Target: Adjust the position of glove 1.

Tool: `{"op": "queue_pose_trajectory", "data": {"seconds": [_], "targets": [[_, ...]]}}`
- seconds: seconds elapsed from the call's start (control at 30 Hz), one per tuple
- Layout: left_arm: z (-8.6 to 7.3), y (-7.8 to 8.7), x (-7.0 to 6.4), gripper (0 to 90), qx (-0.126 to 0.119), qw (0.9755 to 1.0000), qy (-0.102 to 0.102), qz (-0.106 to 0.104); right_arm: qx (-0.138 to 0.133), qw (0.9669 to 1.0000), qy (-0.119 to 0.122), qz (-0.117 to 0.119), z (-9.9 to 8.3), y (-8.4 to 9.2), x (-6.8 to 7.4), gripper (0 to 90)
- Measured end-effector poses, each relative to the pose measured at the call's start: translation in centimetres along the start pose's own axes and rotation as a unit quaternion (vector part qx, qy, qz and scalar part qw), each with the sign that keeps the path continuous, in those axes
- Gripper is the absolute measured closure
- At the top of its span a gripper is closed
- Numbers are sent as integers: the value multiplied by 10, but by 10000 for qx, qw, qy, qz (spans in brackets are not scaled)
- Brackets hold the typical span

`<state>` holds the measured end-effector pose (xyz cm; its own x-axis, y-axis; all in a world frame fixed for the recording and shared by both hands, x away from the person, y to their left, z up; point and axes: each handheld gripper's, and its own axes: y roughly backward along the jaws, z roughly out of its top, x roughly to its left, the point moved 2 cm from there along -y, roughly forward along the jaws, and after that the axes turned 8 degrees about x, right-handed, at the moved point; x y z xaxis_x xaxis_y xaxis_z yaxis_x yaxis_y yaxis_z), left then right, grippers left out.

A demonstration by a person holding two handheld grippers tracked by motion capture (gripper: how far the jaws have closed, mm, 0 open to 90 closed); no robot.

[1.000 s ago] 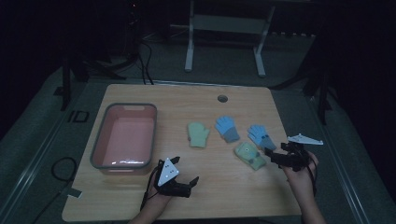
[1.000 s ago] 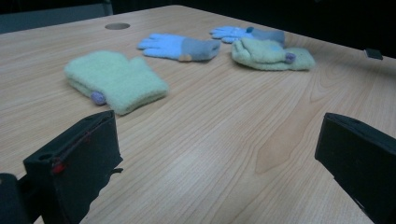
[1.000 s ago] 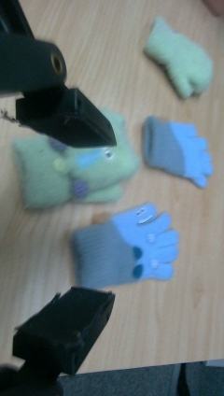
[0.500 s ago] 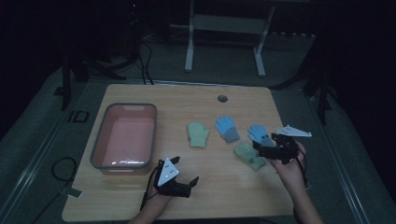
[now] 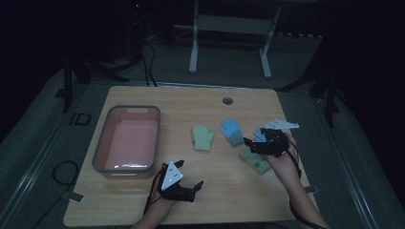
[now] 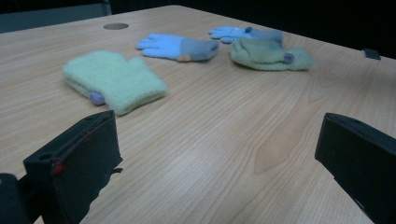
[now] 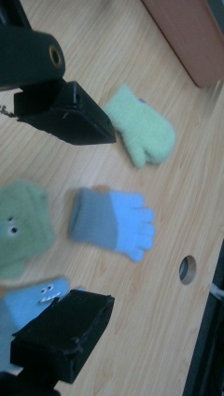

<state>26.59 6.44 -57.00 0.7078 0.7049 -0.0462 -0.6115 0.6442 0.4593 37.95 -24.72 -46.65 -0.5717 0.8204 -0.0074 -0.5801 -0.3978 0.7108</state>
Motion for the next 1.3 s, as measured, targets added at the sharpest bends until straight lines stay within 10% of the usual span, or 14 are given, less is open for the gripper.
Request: {"op": "queue_pose_trajectory", "data": {"seconds": [1.3], "targets": [[0, 0, 0, 3, -10, 10000, -39, -34, 550, 9895, 829, 1048, 60, -101, 75, 543]]}}
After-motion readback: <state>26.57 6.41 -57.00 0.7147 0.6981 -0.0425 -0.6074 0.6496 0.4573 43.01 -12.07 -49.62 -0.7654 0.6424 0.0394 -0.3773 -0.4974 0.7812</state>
